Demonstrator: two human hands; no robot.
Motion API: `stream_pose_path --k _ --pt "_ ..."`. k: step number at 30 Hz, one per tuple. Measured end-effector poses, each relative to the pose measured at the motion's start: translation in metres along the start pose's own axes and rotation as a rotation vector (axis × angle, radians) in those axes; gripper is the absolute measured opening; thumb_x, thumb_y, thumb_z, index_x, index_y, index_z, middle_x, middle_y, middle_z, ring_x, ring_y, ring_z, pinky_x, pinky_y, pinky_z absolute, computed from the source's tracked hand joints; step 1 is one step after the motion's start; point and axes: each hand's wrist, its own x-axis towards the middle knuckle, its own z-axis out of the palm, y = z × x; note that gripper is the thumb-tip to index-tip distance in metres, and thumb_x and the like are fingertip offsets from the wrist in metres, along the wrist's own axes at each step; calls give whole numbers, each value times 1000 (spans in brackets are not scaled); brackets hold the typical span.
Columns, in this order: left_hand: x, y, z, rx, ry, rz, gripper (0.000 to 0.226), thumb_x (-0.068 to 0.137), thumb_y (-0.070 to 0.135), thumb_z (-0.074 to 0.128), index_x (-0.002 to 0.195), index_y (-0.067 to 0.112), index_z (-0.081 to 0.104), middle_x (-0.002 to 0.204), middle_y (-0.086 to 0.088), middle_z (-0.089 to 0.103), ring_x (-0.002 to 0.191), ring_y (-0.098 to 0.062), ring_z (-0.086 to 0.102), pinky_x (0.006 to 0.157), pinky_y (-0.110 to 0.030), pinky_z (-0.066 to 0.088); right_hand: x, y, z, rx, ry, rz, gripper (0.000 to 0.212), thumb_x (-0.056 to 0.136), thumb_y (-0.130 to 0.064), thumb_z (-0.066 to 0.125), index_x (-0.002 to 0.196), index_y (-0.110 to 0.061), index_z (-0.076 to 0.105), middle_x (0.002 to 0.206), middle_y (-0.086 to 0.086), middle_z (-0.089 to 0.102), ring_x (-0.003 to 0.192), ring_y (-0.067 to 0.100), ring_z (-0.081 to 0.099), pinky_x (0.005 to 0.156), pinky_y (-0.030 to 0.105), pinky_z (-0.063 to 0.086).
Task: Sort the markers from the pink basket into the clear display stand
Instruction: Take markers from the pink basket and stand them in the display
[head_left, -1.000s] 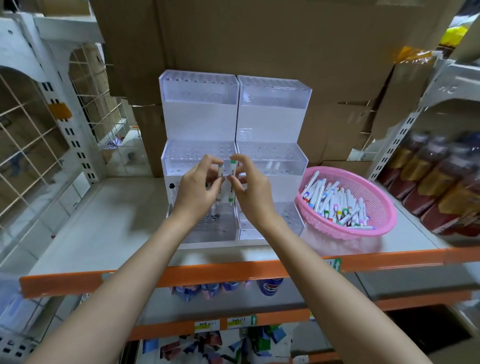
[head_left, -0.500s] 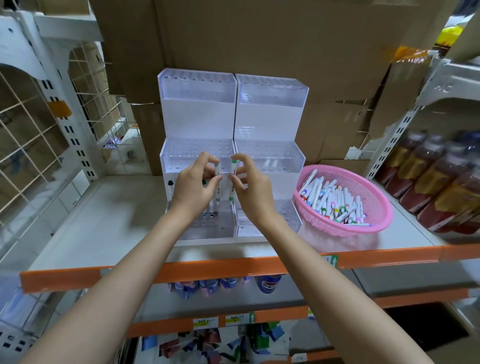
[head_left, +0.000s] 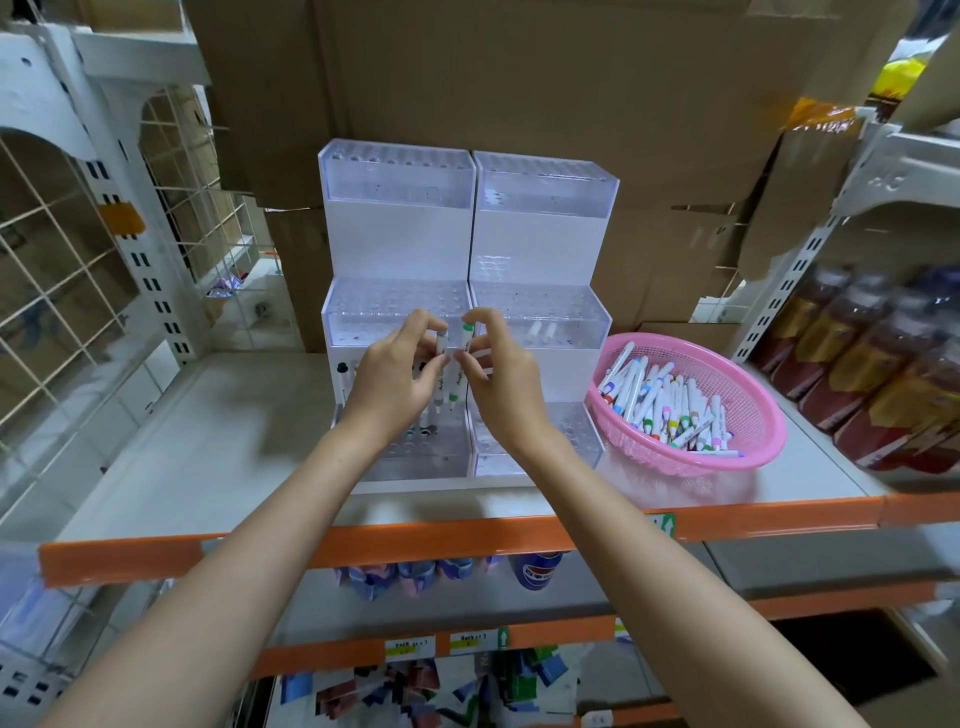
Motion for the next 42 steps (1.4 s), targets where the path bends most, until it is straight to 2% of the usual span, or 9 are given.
stream_pose_path --k 6,8,13,19,22,29,31,35,42 --pt "-3 -6 3 -8 4 -31 26 82 3 69 103 7 55 80 4 62 72 -11 59 64 -13 40 1 5 6 -28 -6 -15 28 91 -8 61 115 -18 51 78 5 62 70 27 62 67 48 53" --pt "-3 -8 5 10 1 -29 26 82 5 69 103 8 55 82 2 64 73 -12 59 65 -18 42 2 7 7 -35 -7 -15 28 90 -9 61 114 -19 52 78 3 63 69 26 62 67 47 53" --pt "-6 -13 9 141 1 58 23 81 7 69 98 10 55 79 -3 63 71 -22 59 55 -34 50 2 10 6 -29 -19 -12 23 90 -4 58 110 -13 53 77 6 64 69 29 62 67 48 52" --pt "-3 -14 10 166 -13 25 22 82 9 68 97 12 53 81 -2 64 74 -21 59 57 -33 48 2 10 5 -60 -37 -34 20 91 -3 55 108 -11 53 76 6 64 69 30 61 66 46 52" --pt "-4 -16 12 193 -38 44 21 80 9 69 96 12 55 81 -7 63 77 -26 60 59 -37 50 1 12 6 -64 -33 -29 20 90 -3 55 107 -12 53 75 6 65 69 30 62 66 46 52" --pt "-5 -14 10 304 -84 131 21 73 5 74 84 8 56 74 -8 62 76 -31 57 65 -39 47 0 15 6 -103 -13 -37 36 90 -2 56 99 -33 40 74 7 65 66 30 59 64 43 51" --pt "-5 -15 8 365 -111 181 24 68 4 77 81 8 57 74 -7 62 74 -31 58 64 -38 46 0 15 5 -108 -15 -38 35 90 -1 55 100 -31 41 74 8 65 66 30 59 65 43 51" --pt "-6 -17 9 396 -137 190 27 65 3 79 80 8 57 76 -7 63 76 -31 57 63 -39 47 0 17 6 -111 -15 -53 22 89 0 54 106 -15 51 73 10 64 66 31 60 64 44 51" --pt "-8 -20 3 433 -142 256 20 68 1 74 84 6 62 85 -8 62 79 -31 57 65 -37 47 0 16 6 -124 -13 -58 22 90 -2 54 105 -17 49 74 9 66 67 32 61 65 45 52"
